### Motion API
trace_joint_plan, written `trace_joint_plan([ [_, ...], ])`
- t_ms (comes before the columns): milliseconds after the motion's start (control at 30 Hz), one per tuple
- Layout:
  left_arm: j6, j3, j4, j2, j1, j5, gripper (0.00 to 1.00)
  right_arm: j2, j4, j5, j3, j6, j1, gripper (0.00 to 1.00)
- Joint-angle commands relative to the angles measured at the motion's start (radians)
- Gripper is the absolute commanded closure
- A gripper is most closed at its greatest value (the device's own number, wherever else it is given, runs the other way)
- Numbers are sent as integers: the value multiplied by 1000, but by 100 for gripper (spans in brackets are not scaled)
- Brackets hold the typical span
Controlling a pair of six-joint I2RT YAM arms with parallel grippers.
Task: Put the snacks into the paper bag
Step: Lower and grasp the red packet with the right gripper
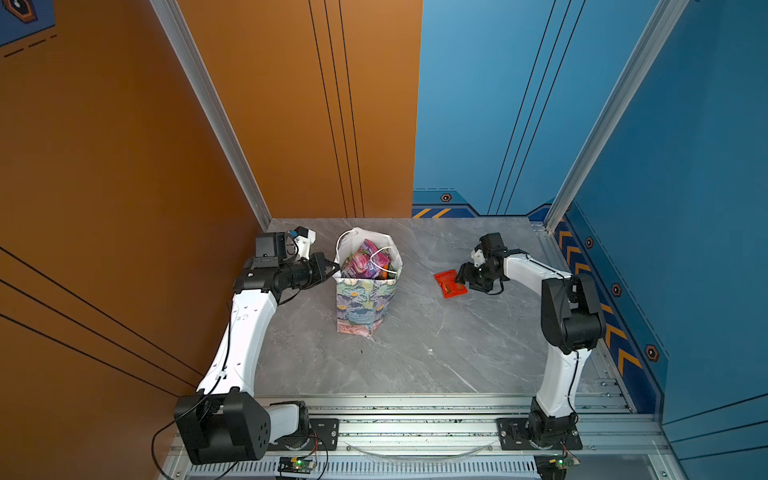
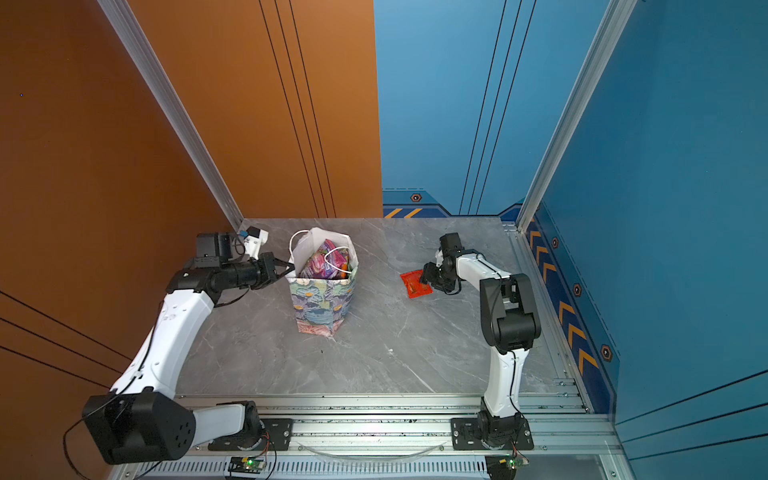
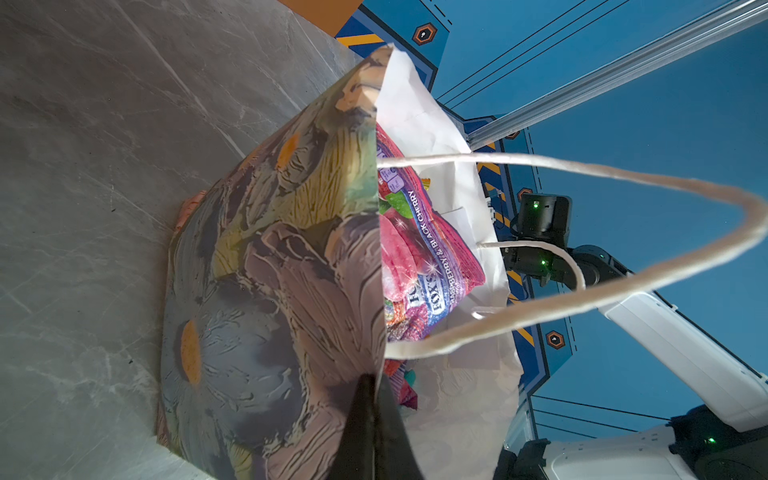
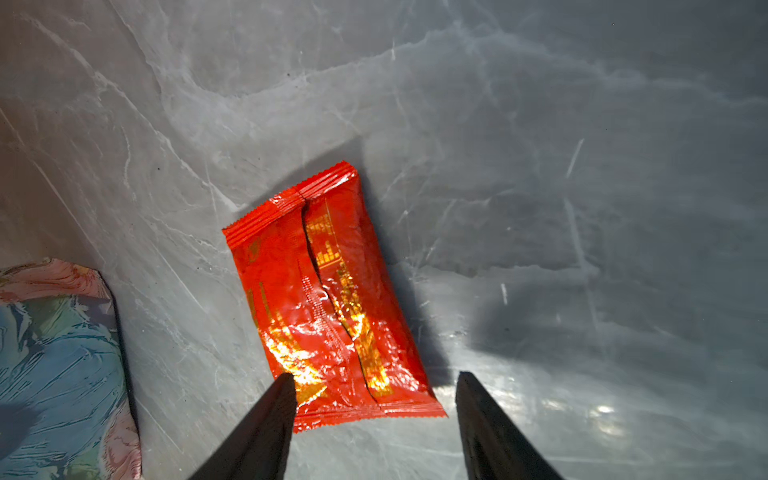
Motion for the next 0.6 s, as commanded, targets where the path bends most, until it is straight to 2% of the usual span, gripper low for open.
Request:
trace_joint_plan([
  [0,-3,2,6,-3,10,16,100,20,-17,-23,33,-15,19,37],
  [233,-5,2,5,0,10,15,100,74,-5,-26,48,4,58,39],
  [500,-3,3,4,0,12,14,100,109,18,-7,46,33,93,61],
  [567,-4,4,4,3,12,15,100,101,25,1,43,36,103,70],
])
